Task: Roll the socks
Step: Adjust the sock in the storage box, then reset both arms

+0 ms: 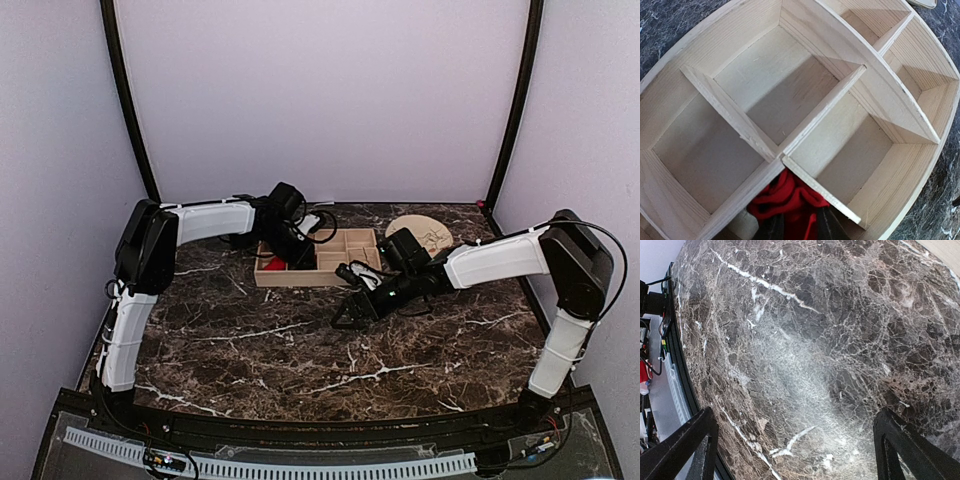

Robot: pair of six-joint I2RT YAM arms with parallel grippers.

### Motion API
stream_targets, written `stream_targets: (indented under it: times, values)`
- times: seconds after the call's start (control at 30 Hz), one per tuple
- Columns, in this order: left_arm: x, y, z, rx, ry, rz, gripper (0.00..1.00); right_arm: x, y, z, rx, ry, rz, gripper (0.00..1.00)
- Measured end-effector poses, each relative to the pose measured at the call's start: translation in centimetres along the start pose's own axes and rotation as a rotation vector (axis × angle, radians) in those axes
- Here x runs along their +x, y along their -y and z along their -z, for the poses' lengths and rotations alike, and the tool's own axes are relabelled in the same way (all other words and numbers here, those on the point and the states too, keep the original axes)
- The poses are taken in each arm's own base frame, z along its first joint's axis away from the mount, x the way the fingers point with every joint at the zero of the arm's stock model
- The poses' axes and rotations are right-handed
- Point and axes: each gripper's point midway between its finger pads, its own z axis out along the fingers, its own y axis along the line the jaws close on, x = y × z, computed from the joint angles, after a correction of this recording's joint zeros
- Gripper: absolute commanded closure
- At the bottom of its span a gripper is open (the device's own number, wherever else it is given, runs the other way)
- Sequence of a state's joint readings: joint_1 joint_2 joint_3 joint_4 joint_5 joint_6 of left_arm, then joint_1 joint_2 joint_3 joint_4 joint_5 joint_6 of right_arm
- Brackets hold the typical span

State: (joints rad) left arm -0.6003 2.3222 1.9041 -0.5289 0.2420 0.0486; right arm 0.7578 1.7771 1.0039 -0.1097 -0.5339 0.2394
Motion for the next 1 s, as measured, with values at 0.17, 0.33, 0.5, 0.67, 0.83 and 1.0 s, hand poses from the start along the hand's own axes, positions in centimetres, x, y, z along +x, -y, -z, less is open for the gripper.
stream_targets:
  times: [0.17, 0.33, 0.5, 0.67, 0.83, 1.0]
  values:
    - [-0.4, -0.1, 0.9, -0.028, 0.008, -0.004, 0.67, 0.0, 0.0, 0.0, 0.000, 0.000, -0.001, 0.00]
    - [-2.8, 0.3, 4.7, -0.062, 0.081, -0.017, 0.64, -0.1, 0.0, 0.0, 0.000, 0.001, 0.000, 0.00]
    - [-6.2, 1.0, 11.1, -0.105, 0.216, -0.037, 0.60, -1.2, -0.3, 0.2, 0.000, 0.022, 0.015, 0.00]
    - [-7.1, 0.1, 17.4, -0.240, 0.377, -0.027, 0.48, -2.2, 0.4, 0.7, 0.063, 0.062, 0.030, 0.00]
    - [-2.9, -2.6, 21.6, -0.445, 0.548, 0.030, 0.43, -4.7, 2.8, 3.2, 0.250, 0.169, 0.052, 0.00]
    - [2.1, -6.8, 22.6, -0.639, 0.621, 0.122, 0.40, -8.2, 7.7, 8.6, 0.505, 0.341, 0.004, 0.00]
